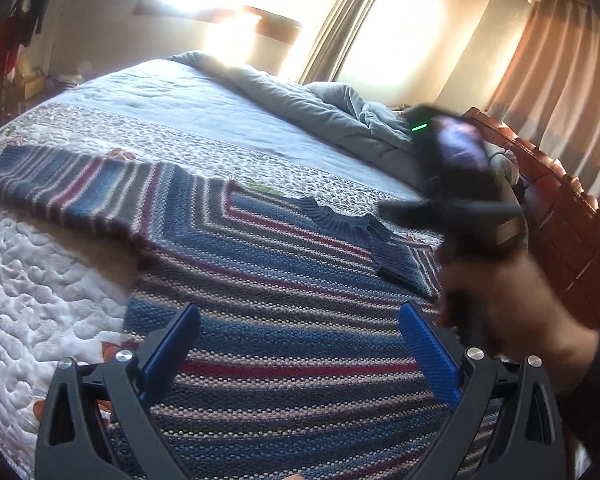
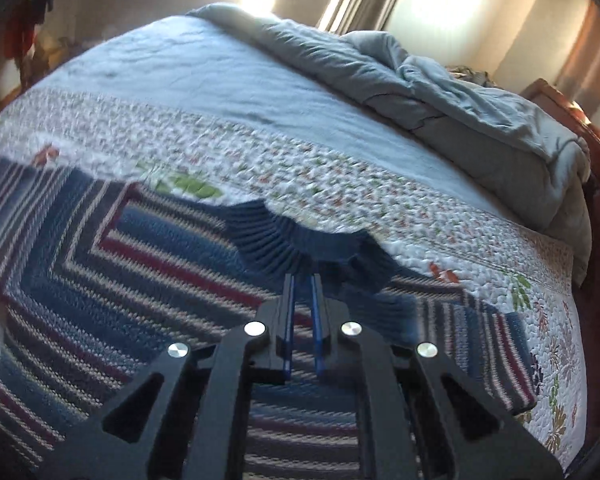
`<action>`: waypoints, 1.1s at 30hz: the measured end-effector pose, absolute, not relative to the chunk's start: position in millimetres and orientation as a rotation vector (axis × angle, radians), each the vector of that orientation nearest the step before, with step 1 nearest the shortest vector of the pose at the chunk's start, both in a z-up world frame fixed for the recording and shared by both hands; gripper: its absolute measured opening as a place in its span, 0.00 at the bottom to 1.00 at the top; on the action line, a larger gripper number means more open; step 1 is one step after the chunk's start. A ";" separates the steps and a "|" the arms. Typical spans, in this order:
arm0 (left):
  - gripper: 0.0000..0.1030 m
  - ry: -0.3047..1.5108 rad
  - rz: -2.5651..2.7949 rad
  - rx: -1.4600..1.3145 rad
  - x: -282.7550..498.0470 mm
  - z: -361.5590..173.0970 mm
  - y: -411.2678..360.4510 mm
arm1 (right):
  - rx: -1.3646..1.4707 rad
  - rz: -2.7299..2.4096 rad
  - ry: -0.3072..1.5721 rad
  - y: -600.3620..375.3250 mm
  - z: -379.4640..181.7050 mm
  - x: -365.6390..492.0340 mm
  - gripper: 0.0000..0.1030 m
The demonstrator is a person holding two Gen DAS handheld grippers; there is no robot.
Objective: Fold small clothes
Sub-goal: 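Carry the sleeve across the sweater body with the right tool and release, then grasp the folded sleeve's ribbed cuff with the left tool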
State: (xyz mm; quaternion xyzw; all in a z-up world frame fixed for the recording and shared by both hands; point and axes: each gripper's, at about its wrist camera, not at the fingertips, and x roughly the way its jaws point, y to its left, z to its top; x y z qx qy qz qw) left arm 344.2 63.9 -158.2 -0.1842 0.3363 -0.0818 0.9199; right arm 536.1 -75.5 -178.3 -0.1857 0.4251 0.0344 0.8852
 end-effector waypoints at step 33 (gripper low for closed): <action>0.96 1.189 -0.486 -0.916 590.0 -259.3 -81.2 | 0.492 0.052 0.909 -266.0 -205.7 376.8 0.73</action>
